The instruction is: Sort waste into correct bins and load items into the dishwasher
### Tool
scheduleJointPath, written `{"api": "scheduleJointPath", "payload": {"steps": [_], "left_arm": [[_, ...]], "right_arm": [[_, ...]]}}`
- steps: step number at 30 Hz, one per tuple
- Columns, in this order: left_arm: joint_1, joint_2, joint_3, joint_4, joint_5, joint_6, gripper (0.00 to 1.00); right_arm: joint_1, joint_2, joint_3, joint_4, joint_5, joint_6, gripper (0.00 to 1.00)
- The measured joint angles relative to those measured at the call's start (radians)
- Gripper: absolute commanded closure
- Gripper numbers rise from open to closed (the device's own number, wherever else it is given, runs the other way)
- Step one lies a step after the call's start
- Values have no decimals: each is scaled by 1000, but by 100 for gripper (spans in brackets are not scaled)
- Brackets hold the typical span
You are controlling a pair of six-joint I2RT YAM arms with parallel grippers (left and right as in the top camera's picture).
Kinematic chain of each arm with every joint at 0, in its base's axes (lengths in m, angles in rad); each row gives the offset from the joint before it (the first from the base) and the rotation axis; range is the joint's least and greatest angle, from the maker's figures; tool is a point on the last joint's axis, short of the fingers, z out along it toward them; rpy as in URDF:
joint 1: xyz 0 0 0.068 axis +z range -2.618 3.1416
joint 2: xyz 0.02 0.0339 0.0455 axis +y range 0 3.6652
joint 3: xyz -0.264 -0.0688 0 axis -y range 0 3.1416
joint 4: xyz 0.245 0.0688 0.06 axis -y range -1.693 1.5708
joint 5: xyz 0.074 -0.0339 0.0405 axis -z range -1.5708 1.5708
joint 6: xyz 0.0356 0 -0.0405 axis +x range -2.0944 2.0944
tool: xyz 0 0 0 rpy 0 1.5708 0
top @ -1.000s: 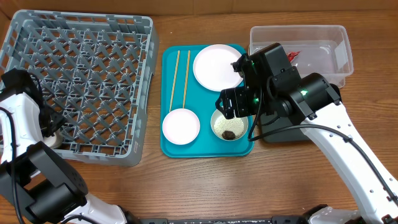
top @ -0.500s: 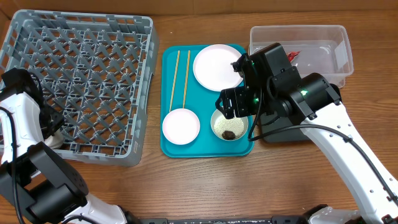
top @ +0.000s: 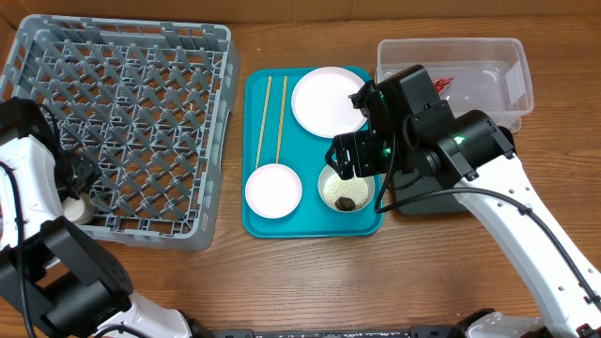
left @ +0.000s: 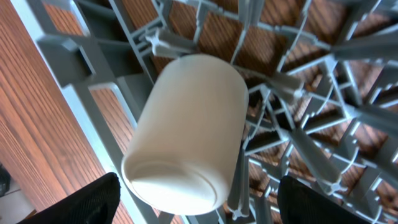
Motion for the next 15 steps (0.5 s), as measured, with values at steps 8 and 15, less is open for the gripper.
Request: {"api": "scheduleJointPath", "payload": {"steps": [8, 15], "left_arm": [[43, 0, 3, 29, 61, 104, 26], [43, 0, -43, 65, 68, 135, 26]], "right_arm": [[0, 0, 0, 1, 0, 0, 18], [0, 0, 0, 1, 0, 0, 18]]}}
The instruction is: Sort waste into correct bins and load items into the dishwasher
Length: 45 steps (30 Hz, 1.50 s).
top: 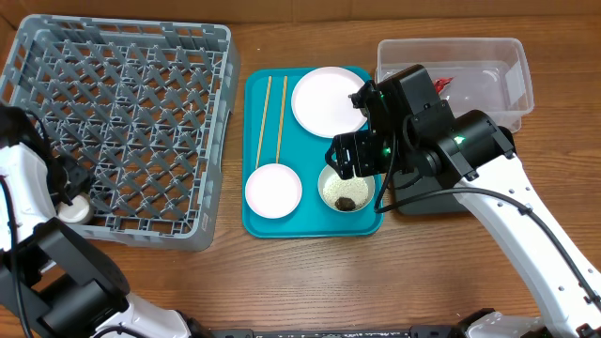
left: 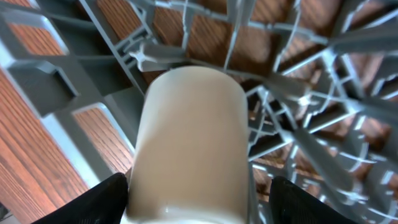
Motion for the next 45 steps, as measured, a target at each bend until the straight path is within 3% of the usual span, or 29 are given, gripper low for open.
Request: {"api": "scheduleJointPath", "payload": {"steps": [8, 13, 18, 27, 39, 40, 41, 45], "left_arm": [[1, 0, -53, 23, -8, 11, 33], [1, 0, -52, 21, -6, 10, 43], [1, 0, -37, -6, 0, 7, 44], [1, 0, 49, -68, 43, 2, 29], [86, 0, 58, -86, 215, -80, 28], [95, 0, 58, -89, 227, -80, 23], [106, 0, 58, -91, 240, -84, 0], [119, 0, 69, -111, 270, -70, 0]], "right_arm": [[0, 0, 0, -1, 0, 0, 18], [0, 0, 0, 0, 0, 0, 18], [0, 0, 0, 0, 0, 0, 18], [0, 0, 0, 0, 0, 0, 18], [0, 0, 0, 0, 0, 0, 18], [0, 0, 0, 0, 0, 0, 18], [0, 0, 0, 0, 0, 0, 18], [0, 0, 0, 0, 0, 0, 18]]}}
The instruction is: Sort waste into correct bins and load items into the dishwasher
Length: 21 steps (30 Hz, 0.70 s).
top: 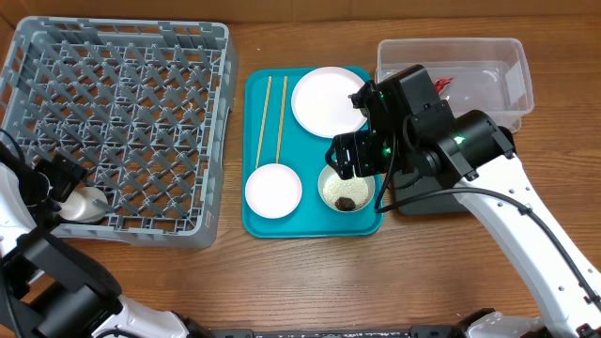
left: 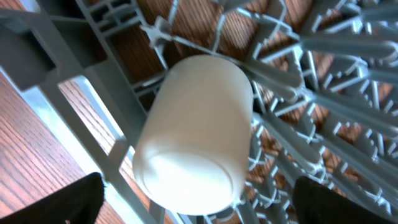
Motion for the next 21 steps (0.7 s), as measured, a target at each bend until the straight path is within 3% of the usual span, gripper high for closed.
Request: {"api": "scheduleJointPath", "payload": {"steps": [13, 17, 21], "left_arm": [[-46, -94, 223, -125, 46, 51, 0], [-182, -213, 230, -130, 65, 100, 0], [-415, -340, 232, -134, 58, 150, 0]], "right_arm": [[0, 0, 0, 1, 0, 0, 18], [-1, 0, 0, 8, 2, 1, 18], [-25, 0, 0, 10, 24, 34, 11]]}}
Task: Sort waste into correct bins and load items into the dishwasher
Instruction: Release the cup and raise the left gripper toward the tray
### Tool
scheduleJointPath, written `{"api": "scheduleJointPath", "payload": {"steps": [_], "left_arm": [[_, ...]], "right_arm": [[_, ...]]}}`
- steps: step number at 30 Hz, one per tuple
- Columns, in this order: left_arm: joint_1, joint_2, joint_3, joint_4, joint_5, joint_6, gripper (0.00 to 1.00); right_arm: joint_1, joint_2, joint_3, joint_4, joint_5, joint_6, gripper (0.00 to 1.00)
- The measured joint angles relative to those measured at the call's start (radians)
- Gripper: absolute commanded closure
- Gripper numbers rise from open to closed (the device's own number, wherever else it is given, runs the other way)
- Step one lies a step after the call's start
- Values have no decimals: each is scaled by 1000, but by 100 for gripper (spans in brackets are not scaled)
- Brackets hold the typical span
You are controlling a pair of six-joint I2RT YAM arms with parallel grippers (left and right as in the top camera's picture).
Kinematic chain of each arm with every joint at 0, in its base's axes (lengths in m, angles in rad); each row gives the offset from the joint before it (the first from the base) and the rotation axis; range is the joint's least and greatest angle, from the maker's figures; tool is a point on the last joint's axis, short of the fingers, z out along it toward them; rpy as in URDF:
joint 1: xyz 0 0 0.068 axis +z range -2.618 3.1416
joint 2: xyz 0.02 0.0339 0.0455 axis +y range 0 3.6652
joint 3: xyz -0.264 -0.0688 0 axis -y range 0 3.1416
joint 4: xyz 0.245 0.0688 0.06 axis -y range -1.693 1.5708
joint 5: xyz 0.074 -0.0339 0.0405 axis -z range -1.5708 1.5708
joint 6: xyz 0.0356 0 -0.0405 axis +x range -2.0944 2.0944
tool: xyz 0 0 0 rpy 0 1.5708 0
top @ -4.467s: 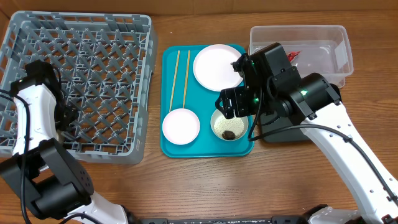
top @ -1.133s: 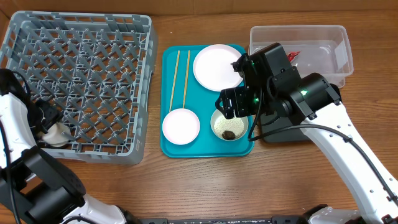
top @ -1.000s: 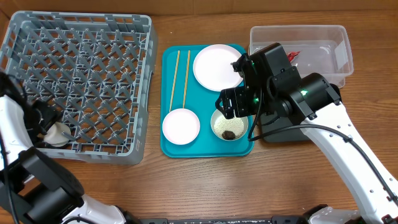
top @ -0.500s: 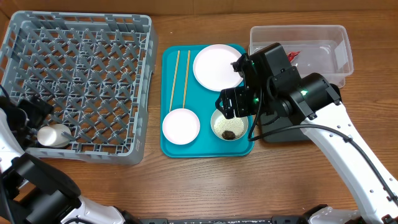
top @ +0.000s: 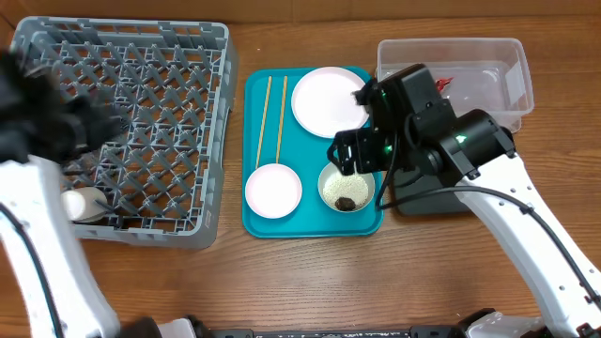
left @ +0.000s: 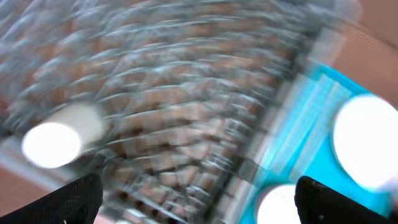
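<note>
A white cup point(top: 84, 204) lies on its side in the front-left corner of the grey dish rack point(top: 122, 56). The blurred left wrist view shows the cup point(left: 59, 137) far below. My left gripper point(left: 199, 214) is open and empty; overhead it is a blur above the rack's left part point(top: 89, 127). On the teal tray point(top: 254, 225) are a white plate point(top: 327, 100), a small white dish point(top: 273, 190), chopsticks point(top: 272, 117) and a bowl with food scraps point(top: 345, 191). My right gripper point(top: 355, 155) hangs just above that bowl; its jaws are hidden.
A clear plastic bin point(top: 488, 56) with something red inside stands at the back right. A dark bin point(top: 427, 202) sits under the right arm, beside the tray. The rack's raised walls and prongs fill the left side.
My left gripper was low at the rack's front-left corner with the cup between its open fingers. Now it is high over the rack, blurred, and the cup stays lying there. The right arm is unchanged.
The cup lay at the rack's front-left corner with my left fingers on either side. Then the fingers stood closer along it. Later they were wide apart and the cup rested in the rack. Now the left gripper is up and away, empty.
</note>
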Motion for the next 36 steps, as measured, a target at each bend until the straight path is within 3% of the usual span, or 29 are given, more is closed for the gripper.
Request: {"api": "scheduleJointPath", "payload": {"steps": [4, 7, 15, 16, 19, 20, 24, 29, 32, 36], "left_arm": [[-254, -98, 4, -5, -27, 25, 0], [-392, -134, 11, -23, -46, 32, 0], [-447, -84, 7, -32, -208, -21, 4], [-447, -68, -1, -19, -211, -9, 6], [-443, 0, -29, -9, -190, 42, 40], [-443, 26, -38, -8, -183, 58, 46], [-444, 165, -61, 21, -172, 90, 49], [-444, 321, -64, 126, -163, 101, 96], [-444, 387, -64, 169, -161, 112, 96], [-444, 452, -64, 198, -188, 109, 87]], "right_arm": [[-101, -8, 0, 3, 19, 27, 3], [-179, -30, 0, -12, 27, 38, 2], [-245, -50, 0, -79, 28, 45, 1], [-245, -50, 0, -78, 28, 45, 1], [-245, -50, 0, -77, 28, 45, 4], [-245, -50, 0, -77, 27, 45, 4], [-245, -50, 0, -78, 28, 45, 4], [-245, -50, 0, -84, 27, 45, 4], [-245, -50, 0, -85, 28, 45, 4], [-245, -50, 0, -84, 28, 45, 4]]}}
